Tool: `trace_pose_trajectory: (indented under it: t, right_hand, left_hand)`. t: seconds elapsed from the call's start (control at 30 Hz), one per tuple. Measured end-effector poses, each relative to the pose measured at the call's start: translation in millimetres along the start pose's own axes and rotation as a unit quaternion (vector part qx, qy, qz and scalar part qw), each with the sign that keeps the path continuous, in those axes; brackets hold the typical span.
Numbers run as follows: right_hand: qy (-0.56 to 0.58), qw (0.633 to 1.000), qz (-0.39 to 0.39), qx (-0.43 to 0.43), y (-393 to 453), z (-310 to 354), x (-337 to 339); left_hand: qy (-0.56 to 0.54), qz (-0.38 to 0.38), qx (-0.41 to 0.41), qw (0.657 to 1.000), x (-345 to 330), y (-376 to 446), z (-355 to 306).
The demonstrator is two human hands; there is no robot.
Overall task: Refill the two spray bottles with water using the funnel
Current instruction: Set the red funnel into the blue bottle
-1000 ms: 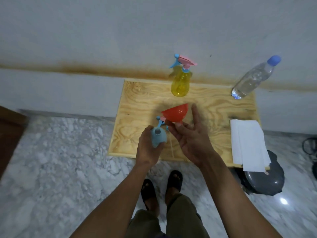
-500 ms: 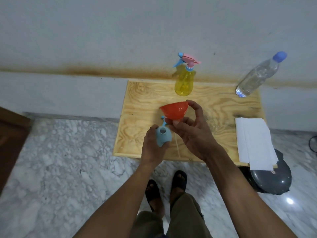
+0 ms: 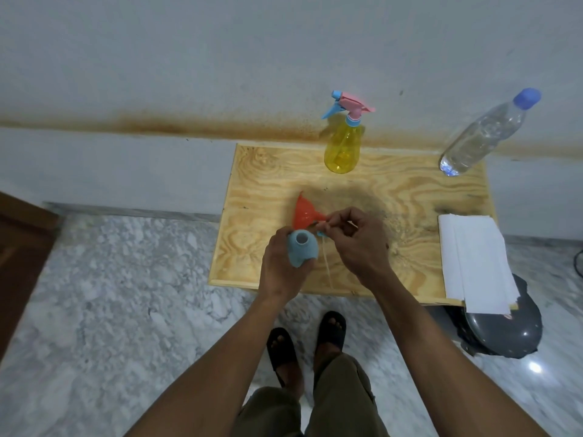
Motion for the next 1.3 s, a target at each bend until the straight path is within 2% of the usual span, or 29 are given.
trace_pose_trajectory:
  t: [0.23, 0.4, 0.5, 0.6, 0.67, 0.8, 0.9, 1.0, 1.07, 1.23, 1.3]
  right_hand:
    - [-0.072, 0.996, -0.036, -0.049, 21, -35, 3]
    - [-0.170, 0.982, -0.060, -0.046, 49, -43, -1]
    - [-0.211, 0.976, -0.044, -0.026, 65, -37, -14]
    - [-0.266, 0.964, 0.015, -0.025, 87, -37, -36]
    - [-0.342, 0.937, 0.075, -0.004, 101, -40, -58]
    - [-0.526, 0.827, 0.188, 0.058, 113, -43, -105]
    - [-0.547, 0.800, 0.225, 0.098, 117, -40, -127]
    - [-0.534, 0.804, 0.235, 0.115, 120, -43, -134]
    - [-0.511, 0.819, 0.232, 0.117, 119, -41, -130]
    - [-0.392, 0.903, 0.160, 0.069, 115, -20, -92]
    - [-0.375, 0.916, 0.115, 0.081, 111, -6, -75]
  left_hand:
    - [-0.004, 0.028, 0.007, 1.000, -1, 5, 6]
    - [-0.004, 0.028, 0.001, 1.000, -2, 6, 13]
    - [-0.021, 0.024, -0.007, 0.999, -3, 5, 16]
    - [-0.040, 0.021, -0.009, 0.999, -4, 4, 17]
    - [-0.048, 0.022, -0.003, 0.999, -6, 3, 20]
    - [-0.063, 0.010, 0.010, 0.998, -8, 1, 25]
    - [-0.064, 0.004, 0.017, 0.998, -10, 0, 26]
    - [-0.081, -0.008, 0.027, 0.996, -10, -1, 26]
    - [-0.084, -0.010, 0.032, 0.996, -11, -1, 25]
    - [-0.073, 0.002, 0.018, 0.997, -11, -2, 23]
    - [-0.070, 0.005, 0.012, 0.997, -9, -2, 21]
Point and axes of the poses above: each hand's wrist, its own y-axis towards the middle knuckle, its own x-axis out of the back of the hand, z = x × y, the point moved 9 cm from there along y, towards the middle knuckle, and after that the axes turned 10 degrees about -x, right-handed, at the moved point
